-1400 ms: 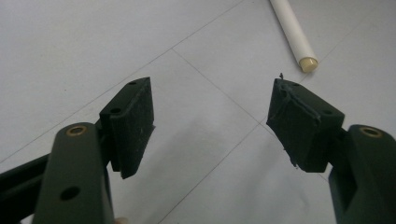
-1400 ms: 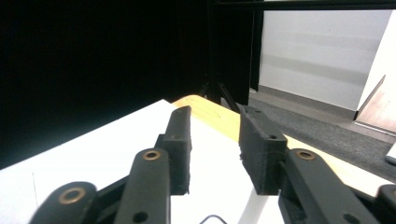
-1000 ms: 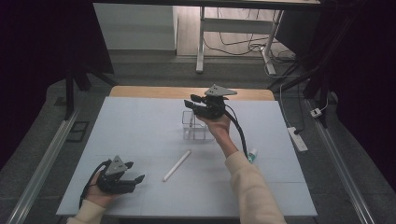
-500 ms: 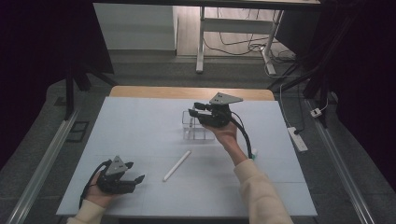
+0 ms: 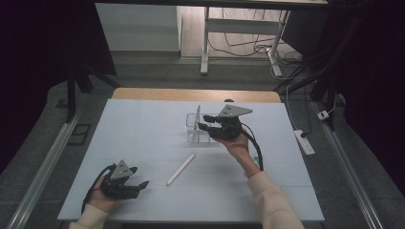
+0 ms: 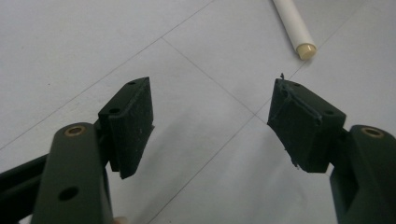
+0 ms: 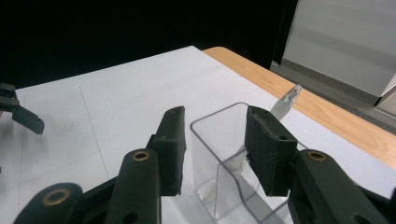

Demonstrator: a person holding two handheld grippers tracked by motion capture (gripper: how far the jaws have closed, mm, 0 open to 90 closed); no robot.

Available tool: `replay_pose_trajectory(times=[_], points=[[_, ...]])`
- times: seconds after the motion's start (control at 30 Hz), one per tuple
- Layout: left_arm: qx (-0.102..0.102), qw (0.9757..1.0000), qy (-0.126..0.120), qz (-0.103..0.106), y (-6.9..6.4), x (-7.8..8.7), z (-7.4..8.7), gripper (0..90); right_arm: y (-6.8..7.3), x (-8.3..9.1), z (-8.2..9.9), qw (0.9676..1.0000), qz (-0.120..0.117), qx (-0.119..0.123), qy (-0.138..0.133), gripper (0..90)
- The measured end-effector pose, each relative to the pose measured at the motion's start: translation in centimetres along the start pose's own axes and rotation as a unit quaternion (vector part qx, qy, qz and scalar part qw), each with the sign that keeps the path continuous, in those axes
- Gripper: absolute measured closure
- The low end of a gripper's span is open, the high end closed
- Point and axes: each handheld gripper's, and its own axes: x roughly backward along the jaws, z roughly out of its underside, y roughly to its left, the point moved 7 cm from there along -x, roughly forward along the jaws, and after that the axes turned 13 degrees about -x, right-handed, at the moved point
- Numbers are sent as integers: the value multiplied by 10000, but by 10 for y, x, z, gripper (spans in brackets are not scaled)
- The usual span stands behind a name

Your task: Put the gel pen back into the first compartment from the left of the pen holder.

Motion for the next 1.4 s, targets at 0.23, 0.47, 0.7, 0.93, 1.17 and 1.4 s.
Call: replay_pose_trajectory(times=[0.23,0.47,0.7,0.93,1.17,1.4], points=[[-22,10000,16,11,0,0,0,310,0,3,4,10000,3,35,34,578],[-53,10000,40,2,-1,-1,1,309,0,4,11,9998,52,42,170,580],[-128,9997,227,-19,-3,-6,3,302,-7,6,23,9995,120,-152,238,578],[-57,9998,189,-33,-2,-4,3,303,-20,12,30,9987,207,-390,272,583],[-52,9998,189,-32,-1,-4,3,302,-22,19,36,9985,247,-364,326,582],[-49,9998,191,-42,-1,-4,3,301,-21,25,39,9986,228,-333,347,576]])
